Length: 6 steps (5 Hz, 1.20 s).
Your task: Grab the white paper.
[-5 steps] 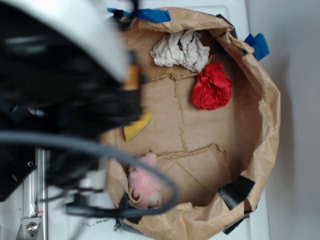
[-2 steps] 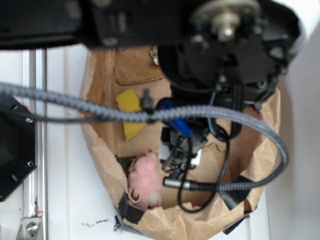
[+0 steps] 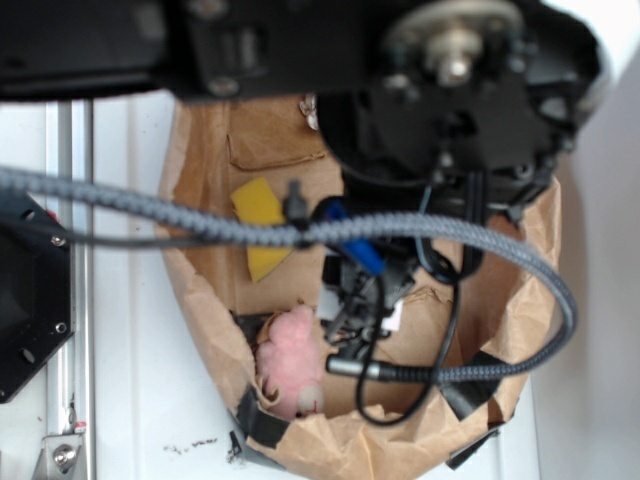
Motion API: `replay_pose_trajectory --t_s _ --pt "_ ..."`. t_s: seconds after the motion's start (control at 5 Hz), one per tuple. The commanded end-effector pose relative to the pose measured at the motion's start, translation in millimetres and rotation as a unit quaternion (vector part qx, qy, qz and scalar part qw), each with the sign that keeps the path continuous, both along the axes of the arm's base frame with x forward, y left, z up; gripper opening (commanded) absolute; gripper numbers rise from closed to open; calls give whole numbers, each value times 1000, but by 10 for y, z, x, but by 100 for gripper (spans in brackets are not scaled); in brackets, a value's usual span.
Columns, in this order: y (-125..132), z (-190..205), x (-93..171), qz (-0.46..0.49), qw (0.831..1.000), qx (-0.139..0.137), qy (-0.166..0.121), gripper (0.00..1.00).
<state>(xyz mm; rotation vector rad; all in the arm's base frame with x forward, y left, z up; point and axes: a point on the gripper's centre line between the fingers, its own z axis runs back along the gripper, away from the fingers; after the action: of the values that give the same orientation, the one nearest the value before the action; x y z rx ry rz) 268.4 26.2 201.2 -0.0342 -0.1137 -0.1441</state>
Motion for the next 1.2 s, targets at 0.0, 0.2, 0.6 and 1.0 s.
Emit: replay_pose_trajectory --t_s 0.0,0.2,0.6,1.0 --pt "182 -352 -135 -8 998 42 -36 100" --pt "275 -464 -136 -7 998 54 -37 100" --pt "460 -714 -83 -2 996 85 -26 100" --pt "466 -797 -94 -6 994 101 -39 100"
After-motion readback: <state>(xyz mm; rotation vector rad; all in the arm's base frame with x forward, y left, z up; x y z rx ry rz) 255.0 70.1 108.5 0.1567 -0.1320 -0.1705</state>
